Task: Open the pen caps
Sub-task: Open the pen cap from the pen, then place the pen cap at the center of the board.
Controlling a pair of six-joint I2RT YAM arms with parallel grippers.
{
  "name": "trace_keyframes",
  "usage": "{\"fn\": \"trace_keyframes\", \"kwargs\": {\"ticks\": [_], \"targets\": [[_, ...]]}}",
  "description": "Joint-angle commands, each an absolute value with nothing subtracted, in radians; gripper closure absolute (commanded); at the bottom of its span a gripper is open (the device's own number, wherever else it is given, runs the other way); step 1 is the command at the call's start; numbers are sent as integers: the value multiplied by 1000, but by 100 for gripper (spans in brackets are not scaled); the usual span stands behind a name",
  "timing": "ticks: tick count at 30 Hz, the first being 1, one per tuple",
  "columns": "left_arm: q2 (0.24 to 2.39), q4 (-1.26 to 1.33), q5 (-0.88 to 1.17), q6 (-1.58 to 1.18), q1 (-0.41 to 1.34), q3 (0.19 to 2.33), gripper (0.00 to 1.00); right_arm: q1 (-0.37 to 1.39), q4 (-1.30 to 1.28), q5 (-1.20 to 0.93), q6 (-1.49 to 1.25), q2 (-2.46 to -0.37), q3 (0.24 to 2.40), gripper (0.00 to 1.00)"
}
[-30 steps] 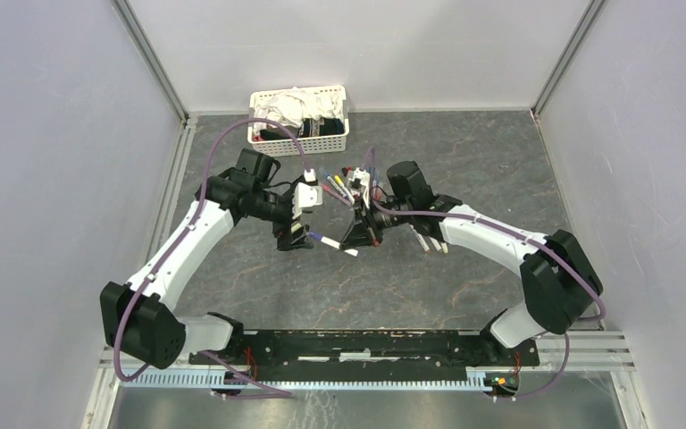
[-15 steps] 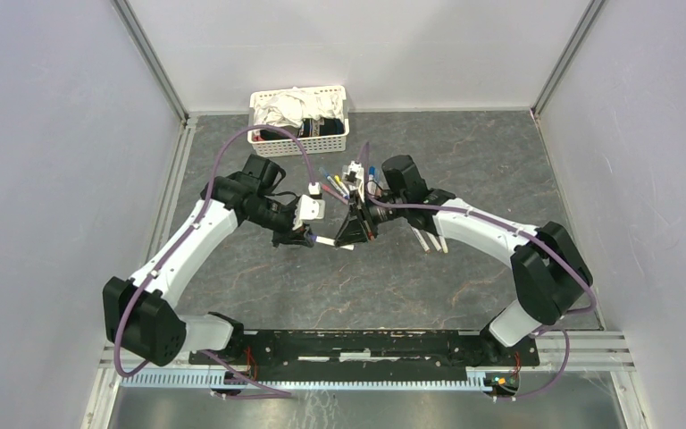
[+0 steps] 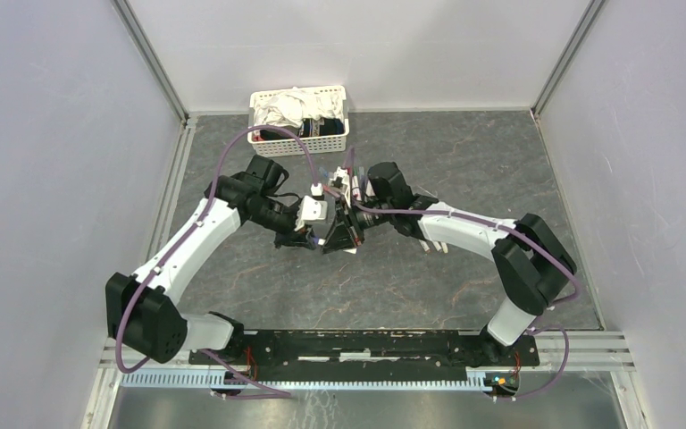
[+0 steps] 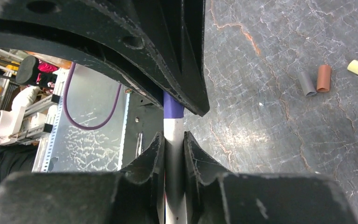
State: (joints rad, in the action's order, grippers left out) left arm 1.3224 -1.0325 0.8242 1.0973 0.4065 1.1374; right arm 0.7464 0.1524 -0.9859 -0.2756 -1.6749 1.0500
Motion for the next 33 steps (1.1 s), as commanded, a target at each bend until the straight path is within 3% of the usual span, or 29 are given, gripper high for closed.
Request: {"fn": "trace_keyframes", "kwargs": {"ticks": [1,2,10,17,24,33], "targets": [[1312,-1041,833,1141,410,1165,98,741,80,-1026,-174,-1659,1082,95],[1315,-1046,825,1153,410,1168,98,737,43,-1009,-144,-1653,1080,100],[1361,-1075,589,1284,362,1184,98,648,-127,-861,-24,-1549,949,100],[1443,-1119,652,1348,188,1276,98,596,-216,-775,40,-1459,873,100],[1446,-1052,658,1321,177,1232,98,546,-246,-702,39,-1424,857,100],[1519,-595,639,939,198,1063,95,299,-85,-154,-185,-1276,708,100]]}}
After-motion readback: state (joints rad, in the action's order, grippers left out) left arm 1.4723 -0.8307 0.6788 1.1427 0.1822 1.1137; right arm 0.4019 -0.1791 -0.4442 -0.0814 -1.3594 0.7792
